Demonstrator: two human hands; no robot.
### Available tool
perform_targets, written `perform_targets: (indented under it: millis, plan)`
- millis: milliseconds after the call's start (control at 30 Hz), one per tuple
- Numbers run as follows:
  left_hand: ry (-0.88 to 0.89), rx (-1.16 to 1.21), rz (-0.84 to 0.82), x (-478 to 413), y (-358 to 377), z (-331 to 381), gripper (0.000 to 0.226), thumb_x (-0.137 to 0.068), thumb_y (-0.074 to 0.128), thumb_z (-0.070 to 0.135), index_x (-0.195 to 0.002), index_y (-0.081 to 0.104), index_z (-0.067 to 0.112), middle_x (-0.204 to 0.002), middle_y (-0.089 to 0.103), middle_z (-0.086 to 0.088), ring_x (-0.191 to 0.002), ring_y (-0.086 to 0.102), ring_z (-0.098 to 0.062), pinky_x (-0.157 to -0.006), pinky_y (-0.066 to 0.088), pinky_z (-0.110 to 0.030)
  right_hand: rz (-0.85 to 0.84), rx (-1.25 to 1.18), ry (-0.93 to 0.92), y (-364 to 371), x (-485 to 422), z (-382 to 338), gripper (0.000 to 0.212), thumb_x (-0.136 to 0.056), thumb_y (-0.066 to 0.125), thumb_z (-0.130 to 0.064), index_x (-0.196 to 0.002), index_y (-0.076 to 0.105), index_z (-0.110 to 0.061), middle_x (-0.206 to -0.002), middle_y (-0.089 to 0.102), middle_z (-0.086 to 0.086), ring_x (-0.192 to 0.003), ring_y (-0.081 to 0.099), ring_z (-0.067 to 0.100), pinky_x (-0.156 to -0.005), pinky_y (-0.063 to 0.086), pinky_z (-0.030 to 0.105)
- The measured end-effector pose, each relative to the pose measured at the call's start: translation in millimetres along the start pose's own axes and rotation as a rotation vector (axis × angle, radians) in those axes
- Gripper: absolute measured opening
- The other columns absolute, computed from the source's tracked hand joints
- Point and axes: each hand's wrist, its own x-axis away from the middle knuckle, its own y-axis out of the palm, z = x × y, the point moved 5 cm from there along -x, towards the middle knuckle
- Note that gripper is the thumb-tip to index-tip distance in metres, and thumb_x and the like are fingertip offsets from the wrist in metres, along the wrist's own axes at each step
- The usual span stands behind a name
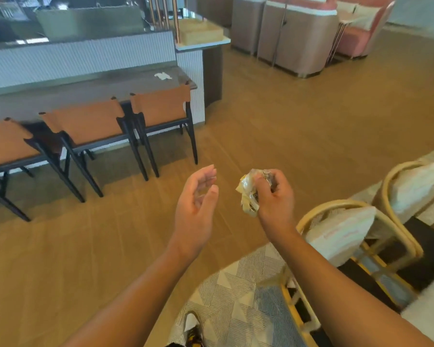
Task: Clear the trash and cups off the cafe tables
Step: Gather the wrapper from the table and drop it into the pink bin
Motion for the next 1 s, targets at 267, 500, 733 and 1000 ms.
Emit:
perform_targets:
  millis: [267,500,733,1000]
  plan:
    - [0.014,0.034,-0.136,-193,19,-46,0.035,-0.1,0.058,0.038,-0.135,0.058,0.037,-0.134,0.066,0.012,-0.128,0.061,-0.007,-0.102,0.05,-0.019,0.126,-0.031,0.051,62,-160,13,0.014,-0.096,0.061,-0.037,-0.098,0.068,-0.024,-0.085,0.069,-0.001,-0.076,0.063,0.019,-0.071,0.056,0.048]
    - [0.025,0.077,-0.211,-350,91,-101,0.041,-0.097,0.057,0.046,-0.136,0.059,0.036,-0.136,0.065,0.014,-0.131,0.06,-0.012,-0.108,0.052,-0.039,0.233,-0.031,0.054,65,-312,57,0.01,-0.099,0.062,-0.027,-0.101,0.067,-0.018,-0.09,0.072,0.0,-0.077,0.063,0.016,-0.074,0.056,0.046]
    - [0.032,0.09,-0.273,-493,193,-133,0.043,-0.096,0.058,0.045,-0.137,0.06,0.03,-0.134,0.065,0.01,-0.13,0.06,-0.009,-0.102,0.049,-0.02,0.269,-0.045,0.056,43,-487,83,0.009,-0.098,0.063,-0.034,-0.099,0.067,-0.027,-0.088,0.072,-0.006,-0.076,0.065,0.014,-0.071,0.056,0.041]
    - [0.02,0.146,-0.363,-620,325,-152,0.034,-0.101,0.057,0.025,-0.134,0.06,0.032,-0.136,0.065,0.006,-0.128,0.061,-0.009,-0.104,0.053,-0.032,0.384,-0.029,0.032,-22,-634,95,0.014,-0.097,0.063,-0.039,-0.102,0.068,-0.026,-0.09,0.074,-0.006,-0.079,0.067,0.012,-0.073,0.058,0.041]
